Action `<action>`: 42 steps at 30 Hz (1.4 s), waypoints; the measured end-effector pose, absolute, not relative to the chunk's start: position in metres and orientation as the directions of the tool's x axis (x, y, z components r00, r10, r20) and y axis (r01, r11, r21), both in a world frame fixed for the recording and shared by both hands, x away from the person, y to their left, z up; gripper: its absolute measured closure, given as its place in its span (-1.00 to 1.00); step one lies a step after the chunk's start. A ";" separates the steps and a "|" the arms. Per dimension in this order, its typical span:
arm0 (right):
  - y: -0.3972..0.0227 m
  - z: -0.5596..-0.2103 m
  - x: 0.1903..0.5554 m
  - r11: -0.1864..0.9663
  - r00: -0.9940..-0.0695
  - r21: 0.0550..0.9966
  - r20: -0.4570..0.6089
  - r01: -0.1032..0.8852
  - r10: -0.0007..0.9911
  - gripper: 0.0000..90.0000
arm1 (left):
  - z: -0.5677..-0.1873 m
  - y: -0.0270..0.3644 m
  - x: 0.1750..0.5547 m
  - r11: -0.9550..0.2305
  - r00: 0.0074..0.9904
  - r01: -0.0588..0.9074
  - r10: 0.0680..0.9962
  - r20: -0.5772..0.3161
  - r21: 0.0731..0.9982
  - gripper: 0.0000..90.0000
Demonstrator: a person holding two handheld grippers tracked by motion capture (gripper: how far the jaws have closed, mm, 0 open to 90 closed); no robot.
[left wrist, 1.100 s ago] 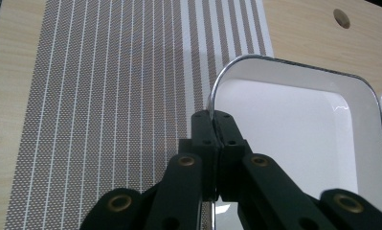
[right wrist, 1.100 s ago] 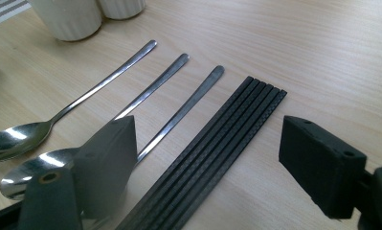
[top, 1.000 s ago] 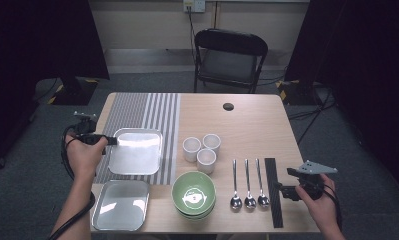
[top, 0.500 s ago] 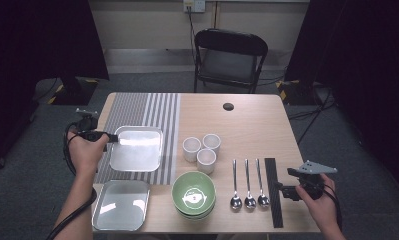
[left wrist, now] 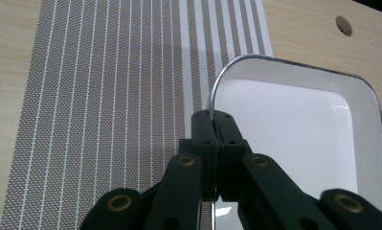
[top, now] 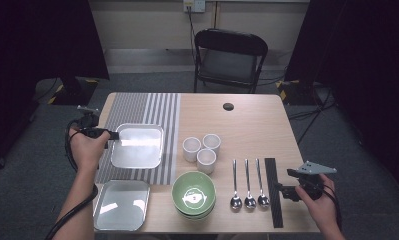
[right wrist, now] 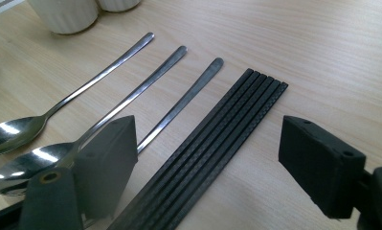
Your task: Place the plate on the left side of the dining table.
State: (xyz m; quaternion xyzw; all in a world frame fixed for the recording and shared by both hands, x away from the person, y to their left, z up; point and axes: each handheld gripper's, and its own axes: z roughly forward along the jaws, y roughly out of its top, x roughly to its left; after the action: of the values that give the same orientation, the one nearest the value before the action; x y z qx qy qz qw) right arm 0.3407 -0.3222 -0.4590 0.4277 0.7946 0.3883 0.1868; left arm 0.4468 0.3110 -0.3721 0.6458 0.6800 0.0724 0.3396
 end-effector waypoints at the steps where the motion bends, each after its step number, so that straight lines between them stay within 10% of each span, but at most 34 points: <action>1: -0.322 -0.459 0.341 0.333 -0.565 0.775 0.038 0.537 0.824 -0.55 | -0.372 0.311 0.448 0.163 0.058 0.829 0.927 -0.371 0.535 0.98; 42: -0.322 -0.465 0.349 0.328 -0.570 0.769 0.056 0.548 0.820 -0.54 | -0.378 0.314 0.474 0.165 0.046 0.830 0.932 -0.360 0.533 0.98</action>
State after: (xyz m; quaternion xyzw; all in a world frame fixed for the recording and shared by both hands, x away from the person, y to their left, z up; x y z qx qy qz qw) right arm 0.3495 -0.3223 -0.4649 0.4296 0.7960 0.3890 0.1746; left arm 0.4739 0.3143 -0.3785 0.6416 0.6863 0.0762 0.3339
